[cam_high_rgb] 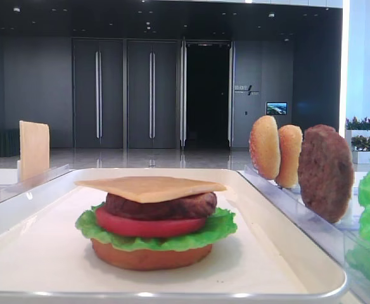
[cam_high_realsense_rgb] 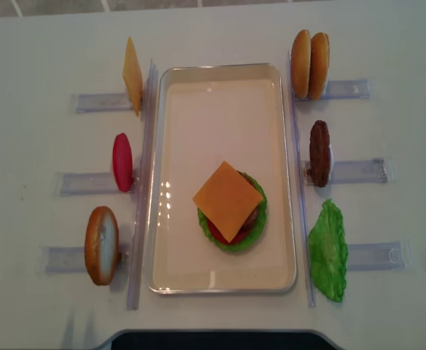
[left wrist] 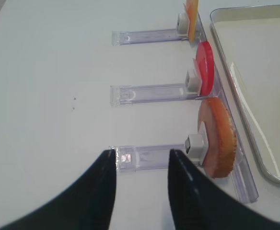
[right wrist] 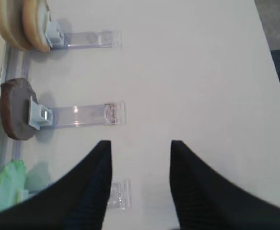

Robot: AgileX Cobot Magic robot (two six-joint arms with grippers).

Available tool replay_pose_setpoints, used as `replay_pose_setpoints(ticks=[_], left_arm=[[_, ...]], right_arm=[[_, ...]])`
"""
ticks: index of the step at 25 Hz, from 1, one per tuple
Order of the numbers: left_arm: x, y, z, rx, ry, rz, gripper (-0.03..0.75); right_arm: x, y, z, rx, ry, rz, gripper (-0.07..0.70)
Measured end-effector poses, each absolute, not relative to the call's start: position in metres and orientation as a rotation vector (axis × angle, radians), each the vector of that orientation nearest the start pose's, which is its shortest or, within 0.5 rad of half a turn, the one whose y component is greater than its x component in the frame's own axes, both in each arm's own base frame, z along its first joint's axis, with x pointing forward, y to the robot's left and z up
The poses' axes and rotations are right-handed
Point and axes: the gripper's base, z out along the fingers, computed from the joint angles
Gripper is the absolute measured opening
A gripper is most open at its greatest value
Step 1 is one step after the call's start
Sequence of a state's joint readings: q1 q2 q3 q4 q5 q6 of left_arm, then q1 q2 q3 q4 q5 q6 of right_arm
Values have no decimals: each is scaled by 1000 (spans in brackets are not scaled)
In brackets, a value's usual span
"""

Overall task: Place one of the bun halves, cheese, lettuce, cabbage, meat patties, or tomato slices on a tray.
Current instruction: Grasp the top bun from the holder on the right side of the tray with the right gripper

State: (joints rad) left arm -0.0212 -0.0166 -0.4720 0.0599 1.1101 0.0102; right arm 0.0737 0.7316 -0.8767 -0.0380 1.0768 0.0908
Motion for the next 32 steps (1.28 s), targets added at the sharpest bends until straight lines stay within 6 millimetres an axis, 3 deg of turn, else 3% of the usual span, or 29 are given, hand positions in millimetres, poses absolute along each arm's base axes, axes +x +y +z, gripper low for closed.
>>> replay_pose_setpoints(ticks=[10, 16, 20, 27, 32], left_arm=[[-6, 5, 266, 29, 2104, 67, 282], [-6, 5, 266, 29, 2104, 67, 282], [-6, 5, 266, 29, 2104, 67, 282], [-6, 5, 266, 29, 2104, 67, 282], [-6, 5, 266, 29, 2104, 67, 282]], right_arm=[[245, 18, 370, 16, 2577, 49, 307], [296, 23, 368, 21, 2667, 62, 307], [313, 24, 367, 6, 2686, 62, 307], [314, 27, 368, -33, 2693, 71, 308], [311, 59, 369, -131, 2678, 142, 321]])
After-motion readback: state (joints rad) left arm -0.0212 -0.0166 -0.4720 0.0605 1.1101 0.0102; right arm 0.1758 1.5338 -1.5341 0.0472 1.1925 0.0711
